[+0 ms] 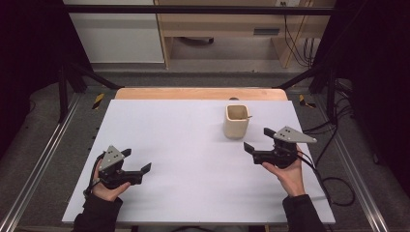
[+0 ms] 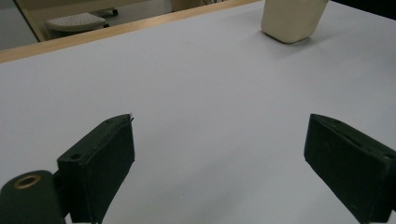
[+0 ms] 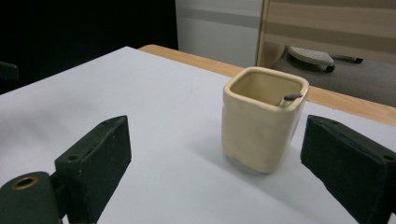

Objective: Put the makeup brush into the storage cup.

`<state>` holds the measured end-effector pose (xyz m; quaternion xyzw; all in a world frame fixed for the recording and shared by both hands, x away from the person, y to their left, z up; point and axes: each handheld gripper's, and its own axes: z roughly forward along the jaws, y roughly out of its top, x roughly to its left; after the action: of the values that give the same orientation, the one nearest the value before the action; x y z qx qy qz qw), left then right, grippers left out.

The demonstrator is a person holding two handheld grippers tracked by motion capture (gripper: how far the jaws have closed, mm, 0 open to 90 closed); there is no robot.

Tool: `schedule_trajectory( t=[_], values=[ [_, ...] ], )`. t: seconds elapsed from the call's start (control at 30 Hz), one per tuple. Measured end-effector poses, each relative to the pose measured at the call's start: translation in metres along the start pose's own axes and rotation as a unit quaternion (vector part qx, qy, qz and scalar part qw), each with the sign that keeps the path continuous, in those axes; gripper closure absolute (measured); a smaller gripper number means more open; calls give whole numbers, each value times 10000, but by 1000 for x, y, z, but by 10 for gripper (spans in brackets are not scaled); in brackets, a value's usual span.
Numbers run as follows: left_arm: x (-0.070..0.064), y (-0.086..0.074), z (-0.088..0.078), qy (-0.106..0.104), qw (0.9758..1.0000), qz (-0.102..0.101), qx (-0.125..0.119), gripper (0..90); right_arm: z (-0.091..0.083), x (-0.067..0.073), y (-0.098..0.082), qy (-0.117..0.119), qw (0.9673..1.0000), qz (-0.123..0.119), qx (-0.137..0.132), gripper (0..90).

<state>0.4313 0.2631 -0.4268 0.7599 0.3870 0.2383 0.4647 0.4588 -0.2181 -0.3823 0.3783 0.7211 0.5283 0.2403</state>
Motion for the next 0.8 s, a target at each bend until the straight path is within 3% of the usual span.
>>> schedule_trajectory(
  t=[0.3, 0.8],
  values=[
    [1, -2, 0, -4, 10000, -5, 39, 79, -10, -3, -22, -9, 9998, -57, 195, 64],
    [1, -7, 3, -21, 9999, 14, 131, 74, -25, -12, -54, -98, 9993, 206, 302, 64]
  ],
)
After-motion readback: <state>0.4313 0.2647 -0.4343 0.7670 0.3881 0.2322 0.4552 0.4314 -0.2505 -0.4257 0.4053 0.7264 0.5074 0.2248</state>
